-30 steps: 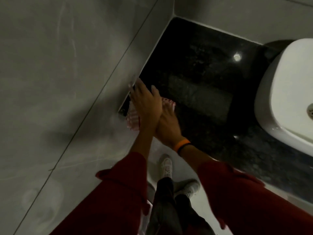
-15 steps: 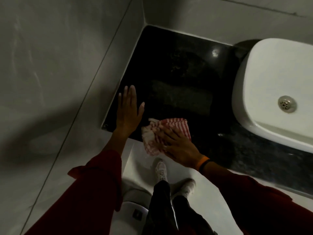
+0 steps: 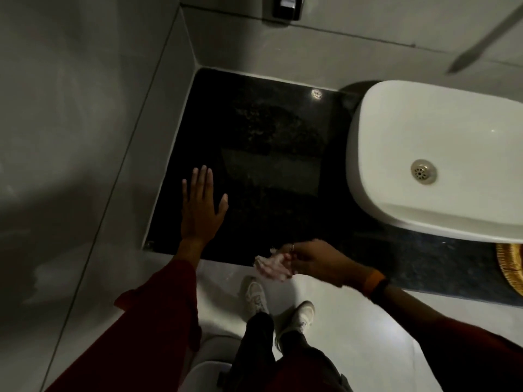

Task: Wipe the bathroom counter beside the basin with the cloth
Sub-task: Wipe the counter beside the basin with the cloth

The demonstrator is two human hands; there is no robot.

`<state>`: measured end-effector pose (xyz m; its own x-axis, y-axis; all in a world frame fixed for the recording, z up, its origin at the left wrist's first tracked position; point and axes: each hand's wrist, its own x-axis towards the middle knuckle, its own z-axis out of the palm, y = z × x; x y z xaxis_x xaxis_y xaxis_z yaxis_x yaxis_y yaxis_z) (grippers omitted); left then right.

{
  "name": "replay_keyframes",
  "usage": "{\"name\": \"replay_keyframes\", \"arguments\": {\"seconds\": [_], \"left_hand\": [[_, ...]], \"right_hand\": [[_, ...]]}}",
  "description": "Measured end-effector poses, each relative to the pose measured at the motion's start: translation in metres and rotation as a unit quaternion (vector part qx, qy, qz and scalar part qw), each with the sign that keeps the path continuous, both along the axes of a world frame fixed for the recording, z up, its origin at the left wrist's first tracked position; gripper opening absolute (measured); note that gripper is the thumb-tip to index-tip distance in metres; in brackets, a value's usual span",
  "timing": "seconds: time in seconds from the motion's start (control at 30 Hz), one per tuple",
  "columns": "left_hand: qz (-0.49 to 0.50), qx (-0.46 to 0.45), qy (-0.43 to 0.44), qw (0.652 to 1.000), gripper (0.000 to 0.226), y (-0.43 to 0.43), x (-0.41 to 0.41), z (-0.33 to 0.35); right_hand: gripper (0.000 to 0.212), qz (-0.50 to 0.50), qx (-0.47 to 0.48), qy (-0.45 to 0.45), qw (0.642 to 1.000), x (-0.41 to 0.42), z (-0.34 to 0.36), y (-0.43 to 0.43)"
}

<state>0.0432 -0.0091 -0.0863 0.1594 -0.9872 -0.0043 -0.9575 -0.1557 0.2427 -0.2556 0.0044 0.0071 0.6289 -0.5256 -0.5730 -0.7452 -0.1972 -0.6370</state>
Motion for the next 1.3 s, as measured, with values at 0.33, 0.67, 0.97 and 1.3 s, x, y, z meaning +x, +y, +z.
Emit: {"name": "replay_keyframes", "arguments": {"seconds": [0.33,0.67,0.97,1.3], "left_hand": [[0.000,-0.015,0.023,1.000,0.069,-0.001,0.001,-0.003],[-0.019,-0.027,0.011,0.999,0.067,-0.008,0.013,-0.022],[-0.043,0.005,-0.013,0.999,0.066,-0.005,0.003,-0.014],[-0.049,-0.012,-0.007,0.999,0.065,-0.006,0.010,-0.017]], "right_hand": [[0.029,-0.261,-0.239,-0.034,0.935,0.028,-0.008,-0.071],[0.071,-0.063,-0.324,0.095,0.939,0.078,-0.096,-0.022],[0.073,-0.086,-0.340,0.087,0.932,0.117,-0.091,-0.165],[0.069,-0.078,-0.319,0.114,0.938,0.134,-0.083,-0.235]]}}
